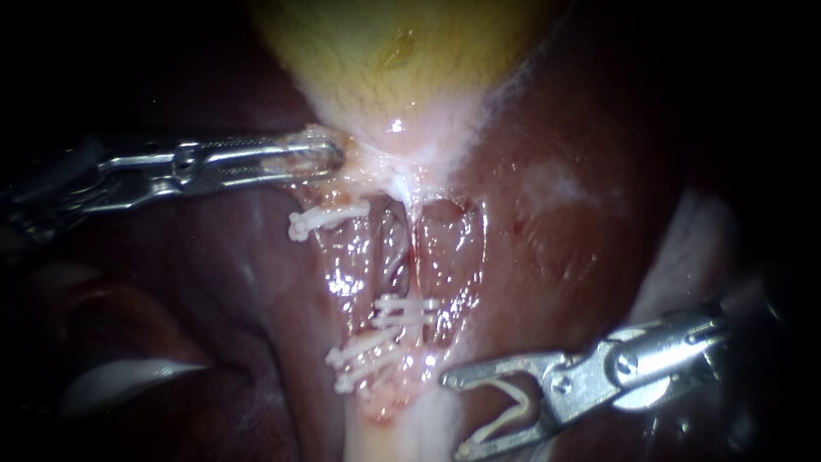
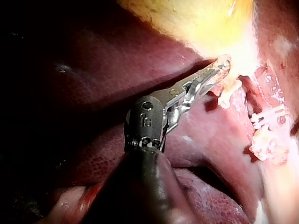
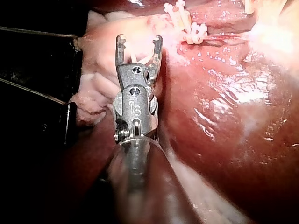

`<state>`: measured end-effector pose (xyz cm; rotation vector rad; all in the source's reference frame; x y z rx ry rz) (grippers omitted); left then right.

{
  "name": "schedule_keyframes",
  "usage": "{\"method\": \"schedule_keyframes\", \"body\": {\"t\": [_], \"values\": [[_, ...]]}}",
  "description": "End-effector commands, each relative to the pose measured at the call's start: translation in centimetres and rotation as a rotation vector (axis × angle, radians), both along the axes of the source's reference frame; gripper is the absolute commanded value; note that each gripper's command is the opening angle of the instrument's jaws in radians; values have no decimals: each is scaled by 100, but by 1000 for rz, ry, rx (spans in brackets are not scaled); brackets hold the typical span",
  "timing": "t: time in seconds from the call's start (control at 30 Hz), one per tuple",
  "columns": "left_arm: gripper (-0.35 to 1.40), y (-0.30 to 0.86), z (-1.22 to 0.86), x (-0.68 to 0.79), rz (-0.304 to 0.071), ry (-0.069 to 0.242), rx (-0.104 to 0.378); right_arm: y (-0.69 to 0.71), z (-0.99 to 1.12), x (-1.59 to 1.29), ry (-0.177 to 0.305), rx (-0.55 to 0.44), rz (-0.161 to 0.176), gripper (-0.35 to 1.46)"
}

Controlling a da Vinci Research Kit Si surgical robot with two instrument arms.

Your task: Clipping third clip right tube

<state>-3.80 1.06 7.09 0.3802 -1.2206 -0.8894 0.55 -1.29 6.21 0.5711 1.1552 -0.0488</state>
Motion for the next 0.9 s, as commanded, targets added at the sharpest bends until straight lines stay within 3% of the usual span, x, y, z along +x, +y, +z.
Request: {"method": "schedule_keyframes", "body": {"t": [0.03, 0.43, 0.7, 0.9], "values": [[-35, 0, 0, 0, 0, 0, 0, 0, 0, 0, 0, 0, 0, 48], [-35, 5, -9, 10, -4, -1, -2, 0, 0, 0, 0, 0, 0, 48], [-35, 11, -31, 22, -17, -4, -20, 0, -1, 0, 0, 0, 0, 48], [-35, 8, -43, 22, -20, -3, -29, 0, -1, 0, 0, 0, 0, 48]]}}
